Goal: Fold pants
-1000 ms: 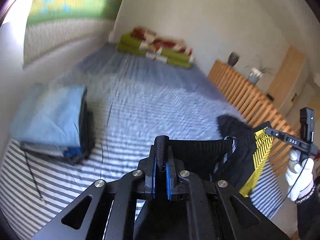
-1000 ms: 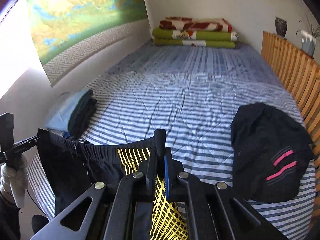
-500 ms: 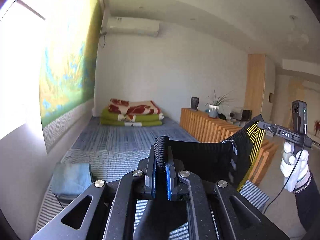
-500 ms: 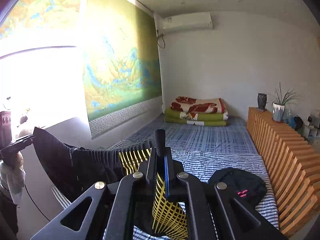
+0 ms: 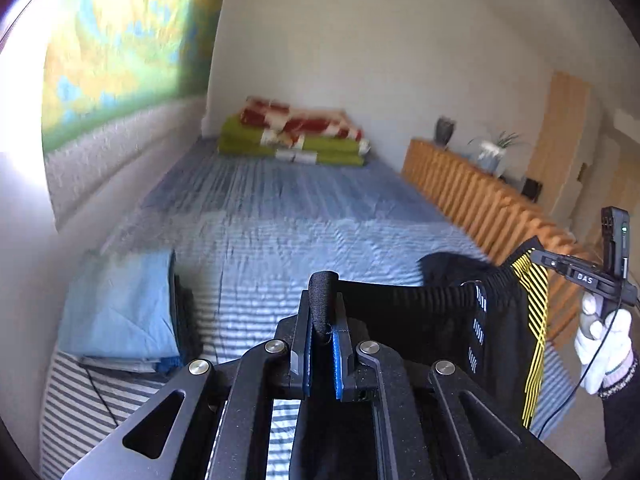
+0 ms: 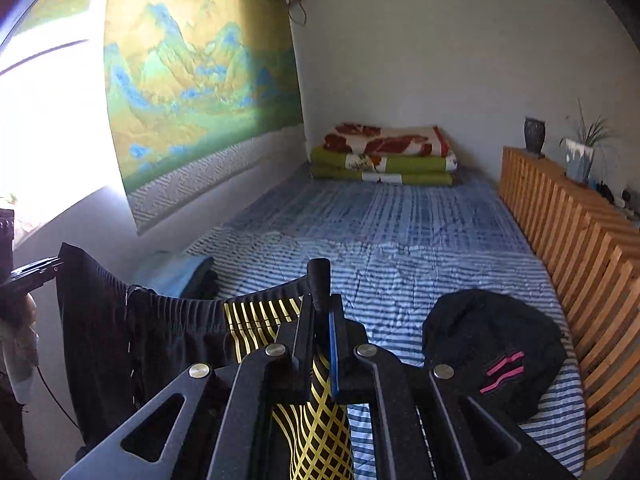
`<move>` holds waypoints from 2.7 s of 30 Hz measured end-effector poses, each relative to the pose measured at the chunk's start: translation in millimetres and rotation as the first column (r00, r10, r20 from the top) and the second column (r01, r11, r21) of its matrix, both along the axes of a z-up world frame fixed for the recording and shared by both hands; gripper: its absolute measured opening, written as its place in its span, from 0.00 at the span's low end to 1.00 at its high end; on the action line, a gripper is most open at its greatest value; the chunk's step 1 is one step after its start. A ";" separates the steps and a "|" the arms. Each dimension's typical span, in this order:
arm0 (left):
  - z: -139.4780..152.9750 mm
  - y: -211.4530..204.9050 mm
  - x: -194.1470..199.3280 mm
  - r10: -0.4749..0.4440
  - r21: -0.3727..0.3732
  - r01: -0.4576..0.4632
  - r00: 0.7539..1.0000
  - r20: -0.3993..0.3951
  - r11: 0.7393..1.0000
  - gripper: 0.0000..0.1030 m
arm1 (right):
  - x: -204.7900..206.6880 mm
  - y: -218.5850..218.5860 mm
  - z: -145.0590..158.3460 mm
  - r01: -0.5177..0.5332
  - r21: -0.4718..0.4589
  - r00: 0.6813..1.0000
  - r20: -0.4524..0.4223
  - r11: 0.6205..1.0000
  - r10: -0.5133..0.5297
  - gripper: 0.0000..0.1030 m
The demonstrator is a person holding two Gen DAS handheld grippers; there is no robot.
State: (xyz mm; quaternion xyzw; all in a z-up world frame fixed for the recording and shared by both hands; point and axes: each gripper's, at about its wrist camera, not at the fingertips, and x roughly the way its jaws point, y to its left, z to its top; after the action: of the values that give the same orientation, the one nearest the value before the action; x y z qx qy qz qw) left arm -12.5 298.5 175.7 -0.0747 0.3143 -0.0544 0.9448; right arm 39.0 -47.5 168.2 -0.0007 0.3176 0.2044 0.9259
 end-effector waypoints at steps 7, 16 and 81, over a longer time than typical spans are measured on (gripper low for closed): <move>-172.5 20.6 167.4 0.069 0.061 -0.056 0.967 -0.245 0.997 0.09 | 162.8 52.6 -159.6 0.064 -0.155 0.975 -0.202 0.986 -0.095 0.05; -248.3 24.3 214.3 0.135 0.112 -0.101 0.927 -0.350 0.989 0.28 | 203.2 46.7 -235.8 0.043 -0.192 0.932 -0.346 0.980 -0.109 0.24; -228.6 -306.6 -106.7 -0.492 -0.323 0.409 0.837 -0.240 0.854 0.02 | 103.7 -80.7 -243.4 0.125 0.083 0.854 -0.516 0.989 -0.064 0.45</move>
State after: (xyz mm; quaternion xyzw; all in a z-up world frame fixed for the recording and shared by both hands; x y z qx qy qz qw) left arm -119.2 -8.1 -52.9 -0.1282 0.4594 -0.3047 0.8244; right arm 142.7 -128.2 -75.2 0.1219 0.5395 0.1692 0.8157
